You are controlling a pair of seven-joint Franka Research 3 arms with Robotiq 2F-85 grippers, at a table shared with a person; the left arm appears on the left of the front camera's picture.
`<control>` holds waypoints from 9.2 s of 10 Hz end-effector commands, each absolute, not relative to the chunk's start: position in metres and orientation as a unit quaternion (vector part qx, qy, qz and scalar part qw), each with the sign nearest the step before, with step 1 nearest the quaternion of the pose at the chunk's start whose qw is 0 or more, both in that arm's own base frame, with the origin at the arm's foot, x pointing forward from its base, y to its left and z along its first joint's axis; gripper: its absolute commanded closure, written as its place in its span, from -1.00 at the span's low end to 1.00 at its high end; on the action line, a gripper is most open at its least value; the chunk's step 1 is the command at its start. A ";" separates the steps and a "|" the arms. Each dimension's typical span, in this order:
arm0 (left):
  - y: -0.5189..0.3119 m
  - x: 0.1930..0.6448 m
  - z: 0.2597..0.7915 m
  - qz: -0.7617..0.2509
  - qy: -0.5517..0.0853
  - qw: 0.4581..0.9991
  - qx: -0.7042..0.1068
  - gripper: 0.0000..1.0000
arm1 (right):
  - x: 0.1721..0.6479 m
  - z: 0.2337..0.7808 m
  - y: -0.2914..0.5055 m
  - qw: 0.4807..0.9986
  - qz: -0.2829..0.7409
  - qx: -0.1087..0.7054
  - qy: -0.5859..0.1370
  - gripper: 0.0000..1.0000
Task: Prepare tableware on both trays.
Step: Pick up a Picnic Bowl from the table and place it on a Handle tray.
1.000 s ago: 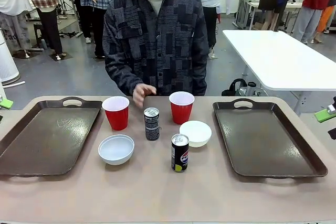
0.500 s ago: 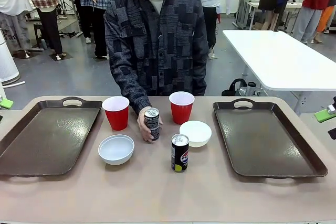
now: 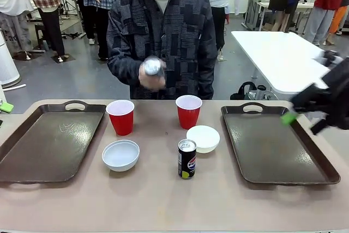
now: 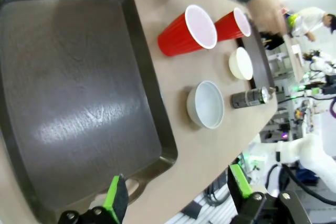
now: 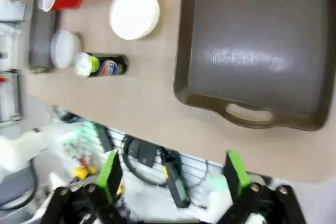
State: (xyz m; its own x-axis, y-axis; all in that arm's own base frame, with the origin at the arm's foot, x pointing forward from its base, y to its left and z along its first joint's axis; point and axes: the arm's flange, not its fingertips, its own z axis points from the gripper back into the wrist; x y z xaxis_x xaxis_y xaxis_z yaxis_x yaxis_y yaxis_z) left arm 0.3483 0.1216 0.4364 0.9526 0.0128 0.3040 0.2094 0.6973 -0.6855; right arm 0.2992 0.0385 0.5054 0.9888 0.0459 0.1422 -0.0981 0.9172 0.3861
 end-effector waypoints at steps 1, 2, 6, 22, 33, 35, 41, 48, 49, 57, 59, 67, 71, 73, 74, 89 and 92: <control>0.125 0.348 0.438 -0.054 -0.142 0.908 -0.390 -1.00 | 0.345 0.519 0.103 0.996 0.021 0.090 -0.010 -1.00; 0.125 0.348 0.438 -0.054 -0.142 0.908 -0.390 -1.00 | 0.361 0.509 0.137 0.999 0.025 0.041 0.006 -1.00; 0.125 0.348 0.438 -0.054 -0.142 0.908 -0.390 -1.00 | 0.431 0.455 0.196 1.000 0.001 -0.008 0.010 -1.00; 0.125 0.348 0.438 -0.054 -0.142 0.908 -0.390 -1.00 | 0.462 0.356 0.231 0.993 0.091 0.034 -0.066 -0.30; 0.125 0.348 0.438 -0.054 -0.142 0.908 -0.390 -1.00 | 0.484 0.326 0.219 0.996 0.061 0.010 -0.072 1.00; 0.125 0.348 0.438 -0.054 -0.142 0.908 -0.390 -1.00 | 0.485 0.327 0.220 0.996 0.057 0.012 -0.070 1.00; 0.125 0.348 0.438 -0.054 -0.142 0.908 -0.390 -1.00 | 0.428 0.427 0.233 0.990 0.107 0.037 -0.085 1.00; 0.125 0.348 0.438 -0.054 -0.142 0.908 -0.390 -1.00 | 0.425 0.487 0.175 0.989 0.084 0.016 -0.122 1.00; 0.125 0.348 0.438 -0.054 -0.142 0.908 -0.390 -1.00 | 0.428 0.495 0.149 0.988 0.074 0.009 -0.137 1.00; 0.125 0.348 0.438 -0.054 -0.142 0.908 -0.390 -1.00 | 0.430 0.519 0.064 0.991 0.017 0.019 -0.128 1.00; 0.125 0.348 0.438 -0.054 -0.142 0.908 -0.390 -1.00 | 0.430 0.519 0.064 0.991 0.017 0.019 -0.128 1.00; 0.125 0.348 0.438 -0.054 -0.142 0.908 -0.390 -1.00 | 0.286 0.497 0.039 0.971 0.118 -0.022 -0.207 0.95; 0.125 0.348 0.438 -0.054 -0.142 0.908 -0.390 -1.00 | 0.295 0.493 0.032 0.980 0.084 -0.042 -0.174 0.95; 0.125 0.348 0.438 -0.054 -0.142 0.908 -0.390 -1.00 | 0.299 0.491 0.032 0.982 0.082 -0.043 -0.162 0.95; 0.125 0.348 0.438 -0.054 -0.142 0.908 -0.390 -1.00 | 0.302 0.491 0.035 0.983 0.080 -0.042 -0.161 0.95; 0.125 0.348 0.438 -0.054 -0.142 0.908 -0.390 -1.00 | 0.403 0.355 0.009 0.985 0.036 -0.049 -0.164 -0.25; 0.125 0.348 0.438 -0.054 -0.142 0.908 -0.390 -1.00 | 0.388 0.391 0.018 0.984 0.038 -0.045 -0.169 -0.69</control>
